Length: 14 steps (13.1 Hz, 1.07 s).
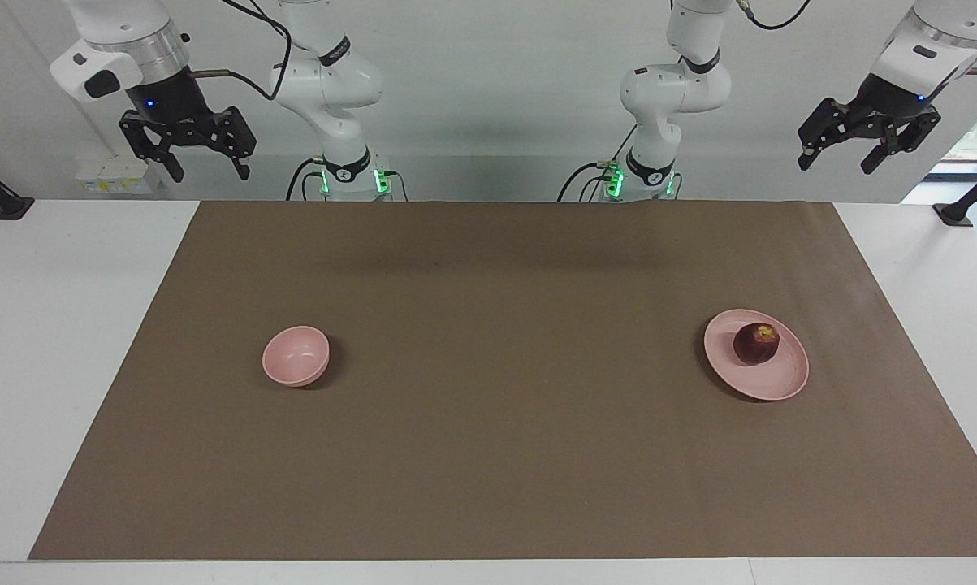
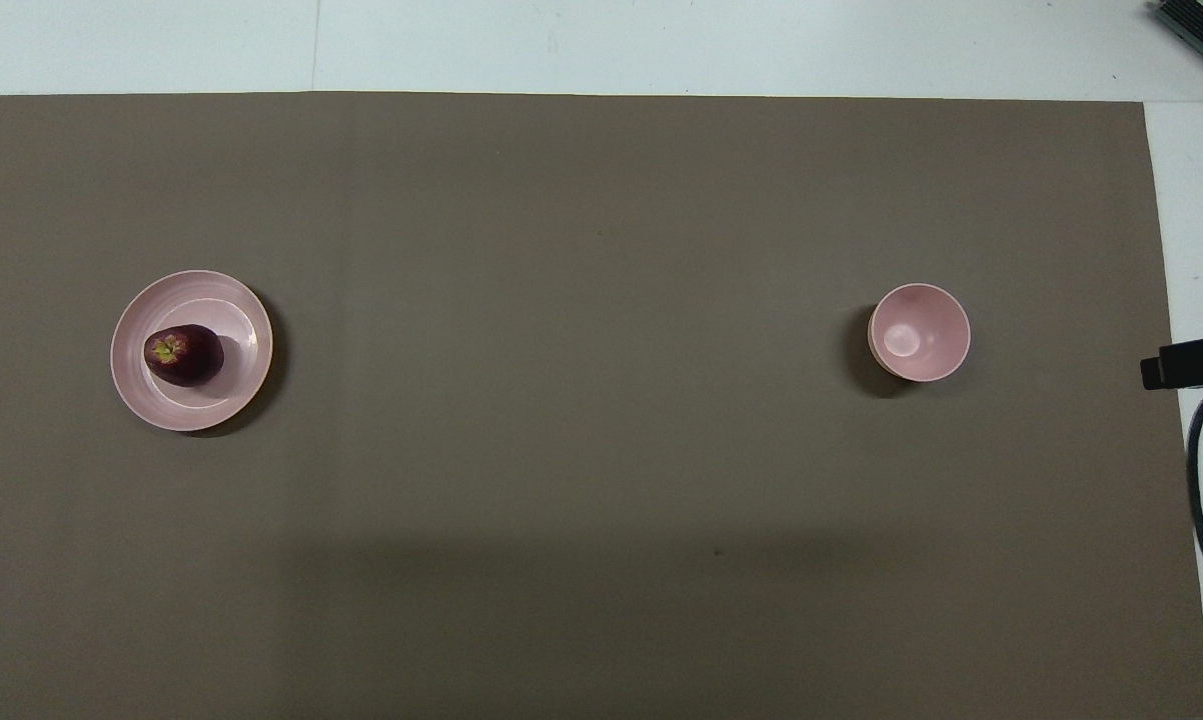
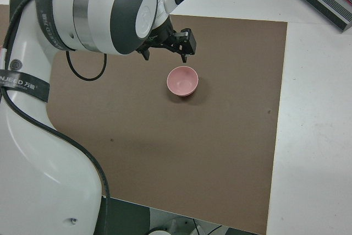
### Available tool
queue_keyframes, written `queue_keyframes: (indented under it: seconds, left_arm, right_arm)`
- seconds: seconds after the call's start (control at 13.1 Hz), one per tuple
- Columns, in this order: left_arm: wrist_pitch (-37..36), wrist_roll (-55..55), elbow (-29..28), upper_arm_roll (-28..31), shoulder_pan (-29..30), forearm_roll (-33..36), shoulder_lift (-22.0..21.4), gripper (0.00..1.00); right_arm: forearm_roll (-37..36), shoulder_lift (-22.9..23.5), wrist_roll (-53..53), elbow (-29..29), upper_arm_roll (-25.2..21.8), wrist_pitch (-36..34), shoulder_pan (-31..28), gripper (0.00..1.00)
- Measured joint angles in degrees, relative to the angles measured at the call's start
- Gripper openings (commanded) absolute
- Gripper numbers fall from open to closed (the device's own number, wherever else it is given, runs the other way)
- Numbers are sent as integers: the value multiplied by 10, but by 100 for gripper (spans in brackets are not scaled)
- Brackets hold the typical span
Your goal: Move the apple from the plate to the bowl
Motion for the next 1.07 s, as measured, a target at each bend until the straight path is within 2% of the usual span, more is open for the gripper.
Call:
queue_keyframes:
  seconds: [1.07]
  left_arm:
    - [4, 1, 0, 5, 1, 0, 0, 100]
  right_arm:
    - [1, 0, 0, -19, 8, 0, 0, 100]
